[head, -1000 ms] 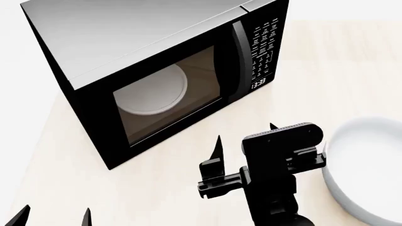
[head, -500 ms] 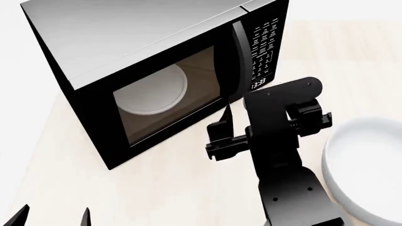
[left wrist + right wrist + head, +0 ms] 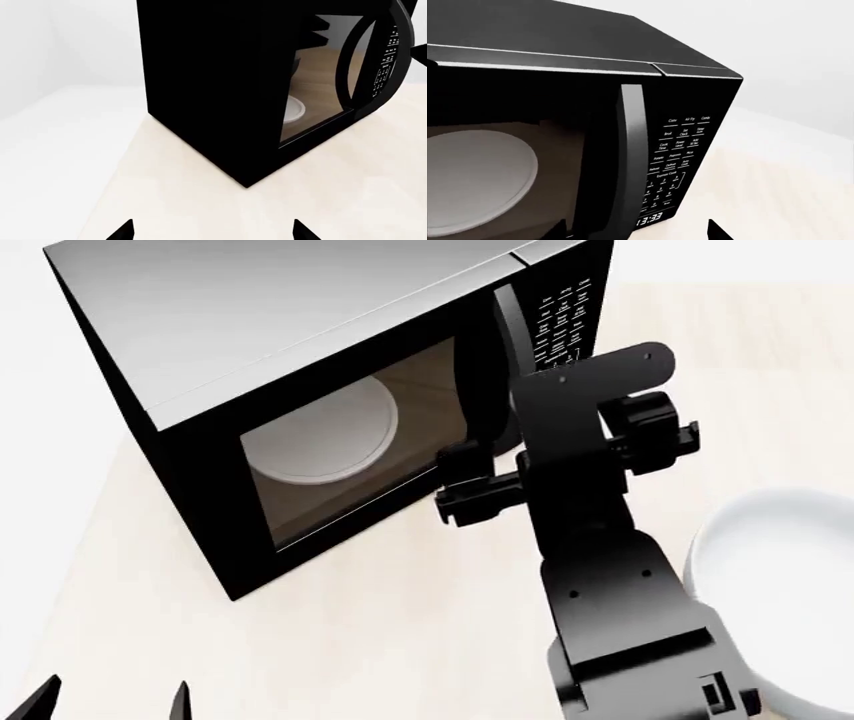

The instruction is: Open the microwave.

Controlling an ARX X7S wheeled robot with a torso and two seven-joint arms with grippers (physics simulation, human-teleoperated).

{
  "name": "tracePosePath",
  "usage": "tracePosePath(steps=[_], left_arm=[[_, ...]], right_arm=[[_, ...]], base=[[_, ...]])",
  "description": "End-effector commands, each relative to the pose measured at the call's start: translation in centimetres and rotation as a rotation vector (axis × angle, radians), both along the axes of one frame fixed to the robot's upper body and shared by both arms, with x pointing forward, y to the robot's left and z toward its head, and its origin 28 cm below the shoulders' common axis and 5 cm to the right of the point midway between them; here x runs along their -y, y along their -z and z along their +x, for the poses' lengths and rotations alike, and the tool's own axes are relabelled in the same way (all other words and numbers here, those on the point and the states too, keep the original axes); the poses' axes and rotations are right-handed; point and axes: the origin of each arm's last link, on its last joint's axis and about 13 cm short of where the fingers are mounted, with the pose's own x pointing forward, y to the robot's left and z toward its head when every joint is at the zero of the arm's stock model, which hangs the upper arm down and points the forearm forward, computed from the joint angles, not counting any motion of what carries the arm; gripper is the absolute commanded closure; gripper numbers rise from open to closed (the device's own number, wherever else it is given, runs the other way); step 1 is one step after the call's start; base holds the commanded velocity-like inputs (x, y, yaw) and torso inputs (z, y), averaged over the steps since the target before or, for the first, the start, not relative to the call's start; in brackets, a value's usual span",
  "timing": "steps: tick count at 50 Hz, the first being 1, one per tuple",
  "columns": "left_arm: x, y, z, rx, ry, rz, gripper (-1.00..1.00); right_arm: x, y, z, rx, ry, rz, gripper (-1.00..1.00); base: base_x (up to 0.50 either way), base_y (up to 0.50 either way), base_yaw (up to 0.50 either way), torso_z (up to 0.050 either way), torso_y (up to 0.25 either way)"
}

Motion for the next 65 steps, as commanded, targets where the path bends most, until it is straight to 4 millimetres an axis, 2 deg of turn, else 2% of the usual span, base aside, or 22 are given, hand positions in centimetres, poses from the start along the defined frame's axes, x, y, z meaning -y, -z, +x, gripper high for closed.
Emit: tracePosePath(steps=[1,14,35,59,60,65], left_arm=[[-0.1,-0.1,0.0,0.000,0.001,-0.005,-1.00],[-0.1,-0.2,-0.1,0.002,-0.001,-0.008,-1.00],[-0.1,0.0,0.0,-0.001,0.001,-0.005,-1.00],[-0.1,0.3,0.0,-0.012,0.003,0.000,-1.00],[-0.1,0.3,0.0,-0.012,0.003,0.000,-1.00],[0.0,0.3,0.0,-0.010,0.005,0.002,-1.00]], right_arm=[[-0.4,-0.4,1.4,-0.004,0.002,-0.024,-1.00],[-0.4,0.4,2.5,-0.031,0.027,-0.062,-1.00],[-0.5,0.3,4.6,-0.032,0.034,-0.060,-1.00],[-0.6,0.7,5.6,-0.043,0.042,-0.062,-1.00],[-0.6,0.7,5.6,-0.041,0.043,-0.061,1.00],[-0.5,0.7,5.2,-0.035,0.037,-0.055,1.00]], base=[[0.00,0.00,0.00,0.000,0.000],[0.00,0.00,0.00,0.000,0.000],[0.00,0.00,0.00,0.000,0.000],[0.00,0.00,0.00,0.000,0.000],[0.00,0.00,0.00,0.000,0.000],[0.00,0.00,0.00,0.000,0.000]])
